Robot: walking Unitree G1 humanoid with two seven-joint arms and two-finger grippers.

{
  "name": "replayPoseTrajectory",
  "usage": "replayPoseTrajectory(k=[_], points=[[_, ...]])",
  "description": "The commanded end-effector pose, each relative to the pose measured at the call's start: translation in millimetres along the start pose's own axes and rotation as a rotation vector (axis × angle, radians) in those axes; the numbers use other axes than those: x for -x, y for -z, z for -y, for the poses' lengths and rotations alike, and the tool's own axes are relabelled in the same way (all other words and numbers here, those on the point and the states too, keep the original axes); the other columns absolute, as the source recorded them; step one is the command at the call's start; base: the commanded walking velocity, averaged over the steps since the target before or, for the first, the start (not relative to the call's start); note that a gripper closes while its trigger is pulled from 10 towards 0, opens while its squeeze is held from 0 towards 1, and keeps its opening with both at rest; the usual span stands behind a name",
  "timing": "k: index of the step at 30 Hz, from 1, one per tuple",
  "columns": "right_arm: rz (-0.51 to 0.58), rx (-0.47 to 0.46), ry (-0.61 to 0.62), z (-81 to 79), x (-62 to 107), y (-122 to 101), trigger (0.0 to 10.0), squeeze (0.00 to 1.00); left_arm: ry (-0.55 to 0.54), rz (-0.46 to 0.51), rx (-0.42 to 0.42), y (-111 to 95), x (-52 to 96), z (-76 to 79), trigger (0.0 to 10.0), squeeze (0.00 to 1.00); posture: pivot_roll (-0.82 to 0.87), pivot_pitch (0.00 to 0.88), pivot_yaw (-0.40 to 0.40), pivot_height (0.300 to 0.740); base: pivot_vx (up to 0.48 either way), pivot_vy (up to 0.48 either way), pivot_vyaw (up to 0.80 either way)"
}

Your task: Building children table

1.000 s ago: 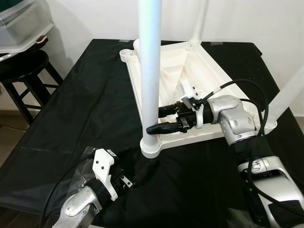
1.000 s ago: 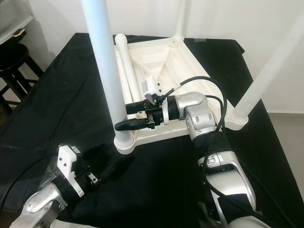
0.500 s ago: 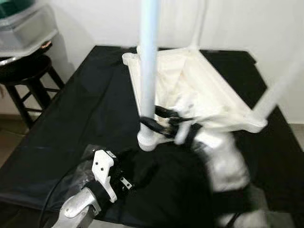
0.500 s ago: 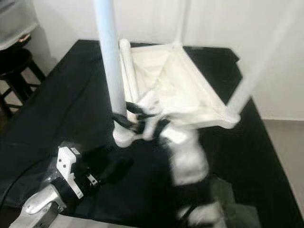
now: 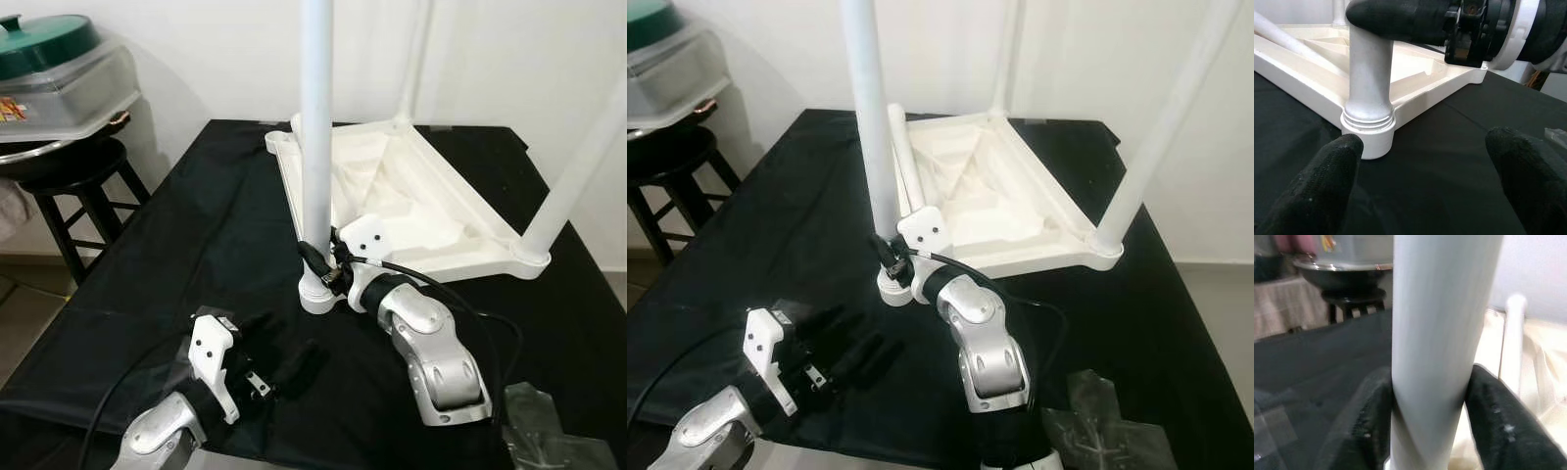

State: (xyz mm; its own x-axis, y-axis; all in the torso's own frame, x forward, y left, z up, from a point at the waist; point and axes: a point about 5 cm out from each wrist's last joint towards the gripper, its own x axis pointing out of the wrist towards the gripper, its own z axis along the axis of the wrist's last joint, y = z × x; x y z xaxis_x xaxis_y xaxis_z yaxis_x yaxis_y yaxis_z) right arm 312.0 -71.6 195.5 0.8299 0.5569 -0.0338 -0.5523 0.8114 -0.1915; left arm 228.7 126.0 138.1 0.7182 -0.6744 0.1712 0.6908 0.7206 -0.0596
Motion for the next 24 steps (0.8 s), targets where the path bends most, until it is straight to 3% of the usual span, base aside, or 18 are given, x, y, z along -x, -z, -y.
replayPoseTrajectory(k=[1,4,7,8,9,10,11,17,24], points=[[-0.096,-0.032,-0.015,-3.5,0.9,18.1,10.0,1.0,-0.015,-0.02,0.004,4.2,4.3,-3.6,10.0,0.0,0.03,0.152,0.032,0.74,0.0,0.0,0.0],[-0.009,-0.019,-0.106,4.5,-5.7,-3.1,10.0,1.0,-0.016,-0.019,0.004,4.3,2.9,-3.3,10.0,0.0,0.03,0.152,0.036,0.74,0.0,0.0,0.0],[0.101,0.075,-0.367,8.1,-6.1,-30.2,10.0,1.0,-0.013,-0.016,0.005,4.4,1.6,-2.9,10.0,0.0,0.03,0.153,0.031,0.74,0.0,0.0,0.0],[0.101,0.075,-0.367,8.1,-6.1,-30.2,10.0,1.0,-0.013,-0.016,0.005,4.4,1.6,-2.9,10.0,0.0,0.03,0.153,0.031,0.74,0.0,0.0,0.0],[0.112,0.113,-0.439,8.2,-4.1,-33.8,10.0,0.77,-0.013,-0.015,0.005,4.4,1.2,-2.6,10.0,0.0,0.03,0.152,0.032,0.74,0.0,0.0,0.0],[0.11,0.173,-0.52,11.6,-1.4,-36.2,10.0,0.31,-0.013,-0.013,0.005,4.4,0.9,-2.2,10.0,0.0,0.04,0.153,0.029,0.74,0.0,0.0,0.0],[0.102,0.203,-0.587,16.5,0.3,-38.6,10.0,0.0,-0.015,-0.012,0.004,4.5,0.7,-1.8,10.0,0.0,0.04,0.153,0.028,0.74,0.0,0.0,0.0],[0.077,0.263,-0.735,30.9,1.5,-45.3,10.0,0.0,-0.017,-0.01,0.005,4.7,0.6,-0.9,10.0,0.0,0.04,0.155,0.024,0.74,0.0,0.0,0.0],[0.085,0.21,-0.835,50.2,-9.4,-55.1,10.0,0.0,-0.018,-0.008,0.004,5.0,0.5,-0.4,10.0,0.0,0.06,0.155,0.018,0.74,0.0,0.0,0.0]])
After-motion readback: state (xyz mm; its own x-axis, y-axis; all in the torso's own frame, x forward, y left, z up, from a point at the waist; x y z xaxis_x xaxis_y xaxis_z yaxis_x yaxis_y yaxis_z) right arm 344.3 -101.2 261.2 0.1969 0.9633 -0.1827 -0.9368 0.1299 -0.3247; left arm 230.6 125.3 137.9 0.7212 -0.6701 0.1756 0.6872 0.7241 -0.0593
